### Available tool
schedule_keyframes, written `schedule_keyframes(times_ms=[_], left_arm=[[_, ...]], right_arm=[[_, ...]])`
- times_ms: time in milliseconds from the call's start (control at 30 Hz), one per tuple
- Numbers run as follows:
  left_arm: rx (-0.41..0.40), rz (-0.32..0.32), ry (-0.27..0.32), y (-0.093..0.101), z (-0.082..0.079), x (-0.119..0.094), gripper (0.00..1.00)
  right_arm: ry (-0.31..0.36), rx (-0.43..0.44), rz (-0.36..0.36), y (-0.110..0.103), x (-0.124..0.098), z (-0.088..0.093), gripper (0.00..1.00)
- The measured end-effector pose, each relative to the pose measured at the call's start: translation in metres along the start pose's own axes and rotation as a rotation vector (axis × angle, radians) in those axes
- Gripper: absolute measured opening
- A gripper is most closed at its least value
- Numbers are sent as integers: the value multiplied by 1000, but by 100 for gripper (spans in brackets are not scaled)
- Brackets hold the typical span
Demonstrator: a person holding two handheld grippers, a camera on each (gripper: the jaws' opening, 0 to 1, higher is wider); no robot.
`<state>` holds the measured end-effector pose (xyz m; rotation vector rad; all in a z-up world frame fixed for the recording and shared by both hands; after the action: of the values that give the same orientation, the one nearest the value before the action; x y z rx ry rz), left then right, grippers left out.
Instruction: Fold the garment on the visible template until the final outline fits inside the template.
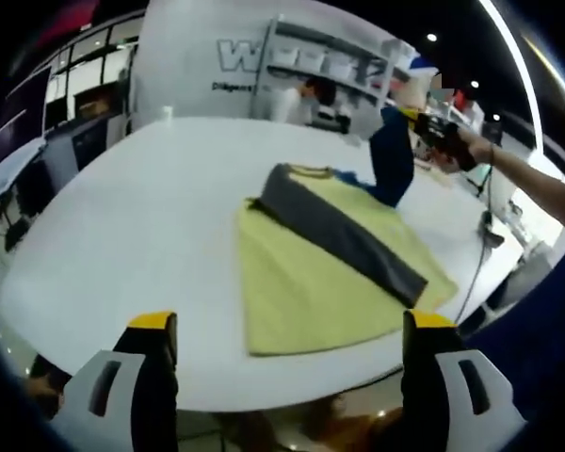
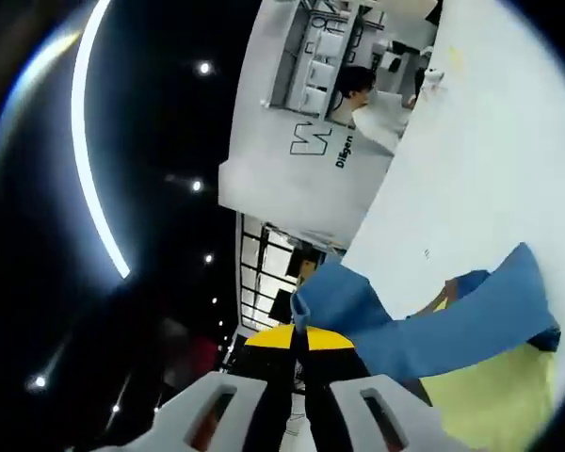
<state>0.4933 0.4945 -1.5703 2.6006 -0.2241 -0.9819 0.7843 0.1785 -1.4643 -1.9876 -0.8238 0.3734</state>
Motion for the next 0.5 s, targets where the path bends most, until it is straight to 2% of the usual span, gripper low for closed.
schedule_keyframes(times_ms=[133,200,233,433,500], left_arm=[[-7,2,-19,-9,4,-2,96],[-6,6,-26,-16,6,-4,96],[-6,10,-27,-18,5,-4,96],[1,18,-40,-21,3,-1,95],[1,22,-42,-20,3,-1,95]], right_arm=[[-48,11,-20,-11,7,46,0],[-58,14,-18,-13,7,62,0],[-87,11,-26,-15,6,79,0],[-117,-13,-14,-12,-5,118,0],[-117,-13,-16,-11,-8,125,0]])
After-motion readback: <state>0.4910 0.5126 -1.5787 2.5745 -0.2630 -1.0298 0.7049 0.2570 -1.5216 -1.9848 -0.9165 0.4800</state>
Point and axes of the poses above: the point that each gripper's makers call its tool centre point, and the gripper's own axes: x roughly forward along the fingers, y roughly to its right, z roughly out of its underside, the point moved 7 cm from there along -x, roughly backward along the fingers, and after that the axes turned 13 degrees about -x, right-handed, at the moved point
